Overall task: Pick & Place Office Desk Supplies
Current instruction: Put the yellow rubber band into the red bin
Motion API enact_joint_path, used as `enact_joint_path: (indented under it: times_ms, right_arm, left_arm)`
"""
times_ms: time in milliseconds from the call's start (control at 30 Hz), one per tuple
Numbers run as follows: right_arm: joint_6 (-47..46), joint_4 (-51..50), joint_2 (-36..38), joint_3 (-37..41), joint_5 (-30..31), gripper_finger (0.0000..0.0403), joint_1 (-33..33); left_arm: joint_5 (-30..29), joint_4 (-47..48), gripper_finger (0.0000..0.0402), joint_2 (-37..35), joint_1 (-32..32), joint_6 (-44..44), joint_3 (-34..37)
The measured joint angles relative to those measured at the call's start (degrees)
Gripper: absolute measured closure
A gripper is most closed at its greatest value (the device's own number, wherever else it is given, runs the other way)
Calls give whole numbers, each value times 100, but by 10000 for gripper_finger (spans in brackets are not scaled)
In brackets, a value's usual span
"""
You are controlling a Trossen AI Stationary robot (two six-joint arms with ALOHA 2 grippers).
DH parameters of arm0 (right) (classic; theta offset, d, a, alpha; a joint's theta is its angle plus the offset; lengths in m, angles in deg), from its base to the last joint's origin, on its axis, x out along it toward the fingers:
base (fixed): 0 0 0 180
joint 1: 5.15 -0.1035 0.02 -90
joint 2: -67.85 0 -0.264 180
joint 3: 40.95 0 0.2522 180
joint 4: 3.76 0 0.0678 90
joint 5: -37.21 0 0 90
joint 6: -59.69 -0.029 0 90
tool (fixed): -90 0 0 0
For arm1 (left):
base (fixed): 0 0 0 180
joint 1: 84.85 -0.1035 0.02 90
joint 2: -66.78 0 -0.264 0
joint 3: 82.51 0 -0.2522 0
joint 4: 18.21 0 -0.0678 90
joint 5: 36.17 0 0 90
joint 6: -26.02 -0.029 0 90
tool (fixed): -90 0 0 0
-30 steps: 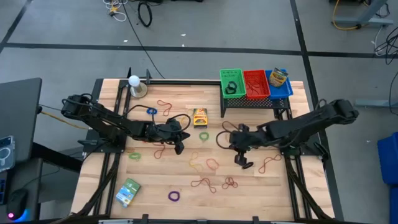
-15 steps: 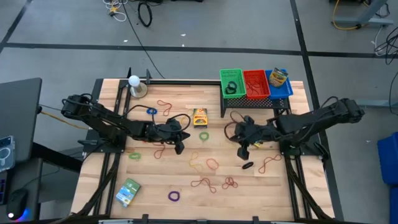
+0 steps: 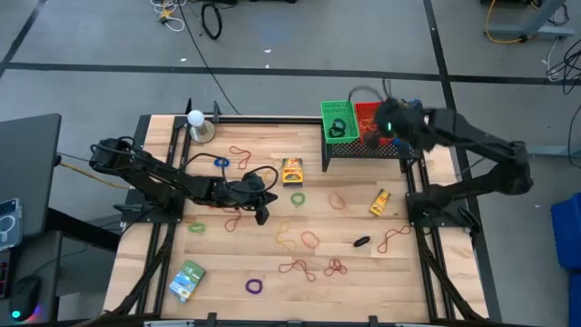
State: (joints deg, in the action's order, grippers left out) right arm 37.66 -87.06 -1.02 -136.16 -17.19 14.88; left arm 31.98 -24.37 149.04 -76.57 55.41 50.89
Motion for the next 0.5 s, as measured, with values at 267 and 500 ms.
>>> enact_joint_path:
  times_ms: [267, 500]
  right_arm:
    - [570, 675, -509, 585, -922, 400, 1730]
    - [521, 644, -663, 616, -1029, 337, 1881]
  left_arm:
    - [0, -50, 389, 1, 1, 16, 0]
    - [0, -46, 389, 0, 1, 14, 0]
